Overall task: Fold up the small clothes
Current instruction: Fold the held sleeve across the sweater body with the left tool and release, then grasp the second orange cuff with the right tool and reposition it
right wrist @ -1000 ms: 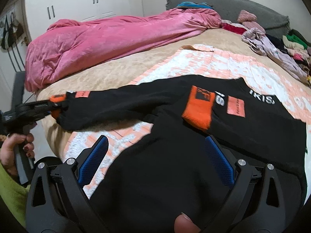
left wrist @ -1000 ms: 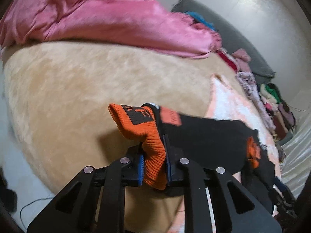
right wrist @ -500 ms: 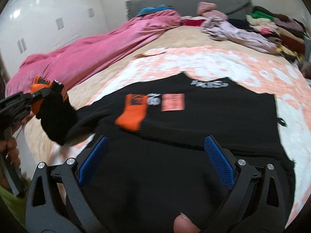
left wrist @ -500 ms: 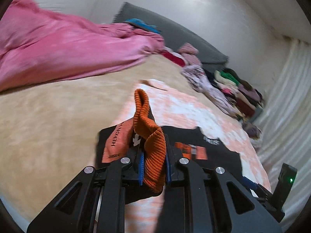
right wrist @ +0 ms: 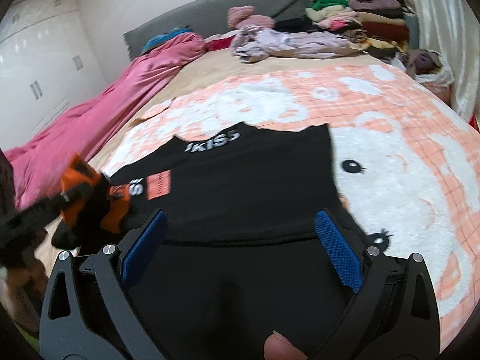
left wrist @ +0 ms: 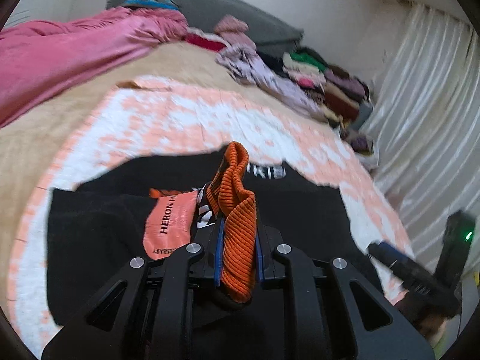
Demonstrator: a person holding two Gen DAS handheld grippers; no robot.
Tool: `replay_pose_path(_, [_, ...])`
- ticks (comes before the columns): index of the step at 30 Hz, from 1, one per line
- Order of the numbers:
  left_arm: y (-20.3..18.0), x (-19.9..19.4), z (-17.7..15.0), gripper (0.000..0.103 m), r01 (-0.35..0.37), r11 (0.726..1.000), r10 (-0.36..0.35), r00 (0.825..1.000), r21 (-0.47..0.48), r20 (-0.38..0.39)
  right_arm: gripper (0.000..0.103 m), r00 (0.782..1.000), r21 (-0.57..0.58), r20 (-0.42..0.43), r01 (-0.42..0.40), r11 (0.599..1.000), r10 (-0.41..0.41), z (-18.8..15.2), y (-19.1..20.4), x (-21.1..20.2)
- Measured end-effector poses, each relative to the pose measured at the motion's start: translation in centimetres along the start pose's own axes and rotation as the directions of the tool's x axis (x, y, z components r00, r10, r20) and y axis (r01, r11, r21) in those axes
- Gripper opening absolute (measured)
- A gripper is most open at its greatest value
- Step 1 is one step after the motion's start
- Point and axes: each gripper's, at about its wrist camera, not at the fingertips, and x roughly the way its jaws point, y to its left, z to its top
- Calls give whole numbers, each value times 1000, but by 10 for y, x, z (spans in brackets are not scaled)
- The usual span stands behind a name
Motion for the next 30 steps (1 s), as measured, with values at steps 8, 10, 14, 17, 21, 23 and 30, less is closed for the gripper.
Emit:
replay_pose_path(8, [-3,35,-22,24,75,997,-71,992,33,-105,93,1000,53,-5,29,998,-28,-1,-13,9])
replay_pose_path(10, [-3,35,-24,29,94,995,-90,989,32,-119,93,999,48,-14,32,998,-32,-3,-8,15])
replay_pose_path(14, [2,22,-17,45,117,993,-114,988,25,-100,93,999,37,-44,11,999,-9,-7,5,28])
replay_pose_path(17, [10,5,-7,50,79,997,-77,996,24,-49,93,996,-3,-75,-38,999,37,-8,30,41])
replay_pose_path(21, [33,-10,5,61,-41,999,41,999,2,6,93,986,-99,-127,-119,988,106,-12,71,58])
replay_pose_path(23, [46,-14,11,69,-101,995,101,995,-18,17,93,982,-128,-152,-134,983,114,-13,84,67])
replay_pose_path(30, [84,-35,26,92,-204,975,210,976,-84,58,65,959,-141,-249,-177,974,138,-15,109,102])
